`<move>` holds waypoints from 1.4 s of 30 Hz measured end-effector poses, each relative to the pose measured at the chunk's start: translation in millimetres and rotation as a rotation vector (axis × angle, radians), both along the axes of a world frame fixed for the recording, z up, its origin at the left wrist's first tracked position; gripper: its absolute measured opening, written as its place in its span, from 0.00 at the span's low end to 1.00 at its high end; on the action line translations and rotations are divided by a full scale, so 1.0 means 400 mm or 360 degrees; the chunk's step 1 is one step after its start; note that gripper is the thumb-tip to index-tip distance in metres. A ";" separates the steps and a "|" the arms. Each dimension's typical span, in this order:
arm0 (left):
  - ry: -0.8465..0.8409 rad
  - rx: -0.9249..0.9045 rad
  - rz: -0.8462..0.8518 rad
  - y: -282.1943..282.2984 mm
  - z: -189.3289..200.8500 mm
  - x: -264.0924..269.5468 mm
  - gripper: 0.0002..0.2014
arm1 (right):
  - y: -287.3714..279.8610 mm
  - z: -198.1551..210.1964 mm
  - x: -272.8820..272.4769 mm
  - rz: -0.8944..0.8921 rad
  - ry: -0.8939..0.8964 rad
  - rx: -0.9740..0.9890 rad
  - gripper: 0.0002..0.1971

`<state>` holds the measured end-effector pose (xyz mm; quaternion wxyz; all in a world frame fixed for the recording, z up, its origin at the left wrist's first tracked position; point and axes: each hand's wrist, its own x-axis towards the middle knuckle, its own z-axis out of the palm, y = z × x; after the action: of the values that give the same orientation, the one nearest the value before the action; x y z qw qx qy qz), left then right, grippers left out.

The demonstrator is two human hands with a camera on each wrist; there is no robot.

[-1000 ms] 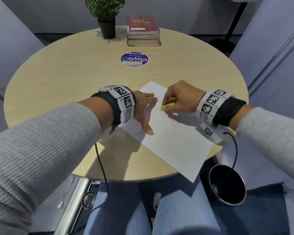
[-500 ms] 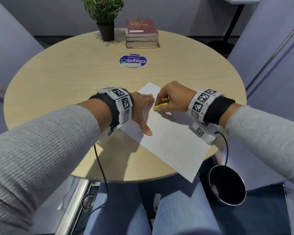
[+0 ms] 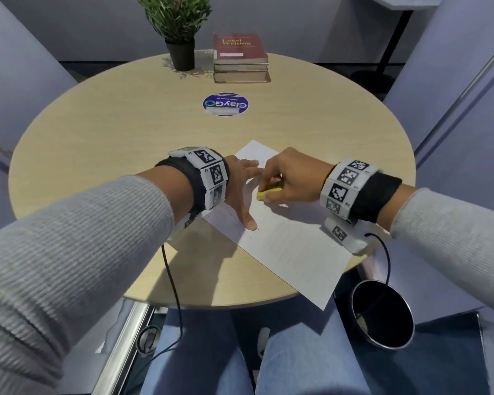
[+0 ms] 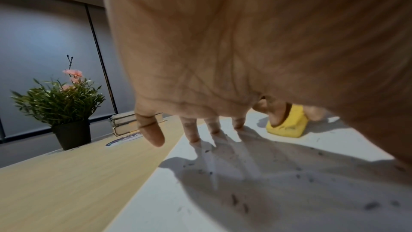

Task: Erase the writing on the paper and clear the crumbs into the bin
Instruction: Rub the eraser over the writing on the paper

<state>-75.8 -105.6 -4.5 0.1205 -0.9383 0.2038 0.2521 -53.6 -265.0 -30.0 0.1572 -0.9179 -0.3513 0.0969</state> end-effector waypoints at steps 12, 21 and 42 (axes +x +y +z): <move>-0.0024 0.0014 -0.0007 -0.003 -0.006 0.002 0.59 | -0.053 0.013 0.041 -0.0221 0.0005 0.0010 0.09; -0.0044 0.0002 -0.0007 -0.037 0.004 0.033 0.57 | -0.089 0.014 0.086 -0.0398 -0.0041 0.0025 0.08; -0.0030 0.0056 -0.0005 -0.057 -0.015 0.049 0.60 | -0.098 0.020 0.068 -0.0378 -0.0032 0.0007 0.09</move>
<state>-56.2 -128.5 -10.5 0.1393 -0.9381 0.1995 0.2466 -26.5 -304.2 -22.1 0.1661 -0.9536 -0.2419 0.0675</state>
